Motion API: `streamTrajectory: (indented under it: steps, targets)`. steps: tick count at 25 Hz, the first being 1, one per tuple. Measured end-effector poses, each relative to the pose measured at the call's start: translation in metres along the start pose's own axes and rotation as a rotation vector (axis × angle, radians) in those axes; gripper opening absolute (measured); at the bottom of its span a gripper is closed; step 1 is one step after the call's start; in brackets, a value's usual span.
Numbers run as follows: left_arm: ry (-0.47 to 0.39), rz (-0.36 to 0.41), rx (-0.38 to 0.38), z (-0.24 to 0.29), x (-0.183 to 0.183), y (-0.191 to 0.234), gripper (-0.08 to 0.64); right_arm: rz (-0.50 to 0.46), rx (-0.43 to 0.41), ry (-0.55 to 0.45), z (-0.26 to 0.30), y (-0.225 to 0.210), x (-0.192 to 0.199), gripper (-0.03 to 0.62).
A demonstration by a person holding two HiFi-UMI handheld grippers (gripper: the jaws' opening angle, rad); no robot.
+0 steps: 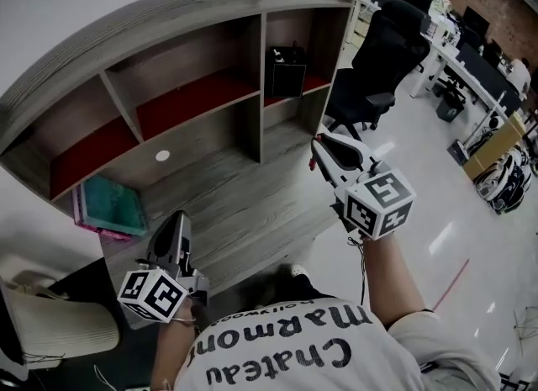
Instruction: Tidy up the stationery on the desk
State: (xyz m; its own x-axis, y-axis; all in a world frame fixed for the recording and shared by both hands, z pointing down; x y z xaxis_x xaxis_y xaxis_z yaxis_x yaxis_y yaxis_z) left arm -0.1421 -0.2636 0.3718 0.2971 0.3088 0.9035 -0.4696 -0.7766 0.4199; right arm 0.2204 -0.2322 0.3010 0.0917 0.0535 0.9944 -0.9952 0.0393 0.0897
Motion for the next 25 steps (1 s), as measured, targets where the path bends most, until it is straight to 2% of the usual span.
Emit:
streamTrajectory:
  steps: [3, 10, 15, 21, 25]
  targets:
    - [0.008, 0.03, 0.005, 0.015, -0.004, -0.003, 0.014, 0.029, 0.016, -0.022, 0.006, -0.016, -0.001, 0.055]
    - [-0.049, 0.043, -0.022, 0.061, -0.011, -0.002, 0.014, 0.062, 0.003, -0.057, 0.041, -0.062, -0.006, 0.055]
    - [-0.072, 0.048, -0.041, 0.105, -0.01, -0.011, 0.014, 0.094, -0.051, -0.087, 0.066, -0.098, -0.019, 0.055]
    - [-0.088, 0.051, -0.096, 0.135, -0.001, -0.016, 0.014, 0.239, -0.146, -0.135, 0.092, -0.137, -0.029, 0.055]
    - [-0.117, 0.067, -0.142, 0.147, 0.004, -0.017, 0.014, 0.28, -0.198, -0.168, 0.107, -0.156, -0.035, 0.054]
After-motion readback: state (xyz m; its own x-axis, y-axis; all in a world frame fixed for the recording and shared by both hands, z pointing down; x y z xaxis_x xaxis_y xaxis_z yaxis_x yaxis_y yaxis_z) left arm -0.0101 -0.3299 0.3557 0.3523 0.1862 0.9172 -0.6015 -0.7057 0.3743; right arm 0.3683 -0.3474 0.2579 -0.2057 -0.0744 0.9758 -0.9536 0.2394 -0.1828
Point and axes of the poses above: the fingertips, and each gripper's own axes: z forward along the fingers, y to its left, x out of its underside, the point moved 9 cm from there along -z, backward along the fingers, and after that the axes turned 13 degrees about x, right-handed, at the moved point
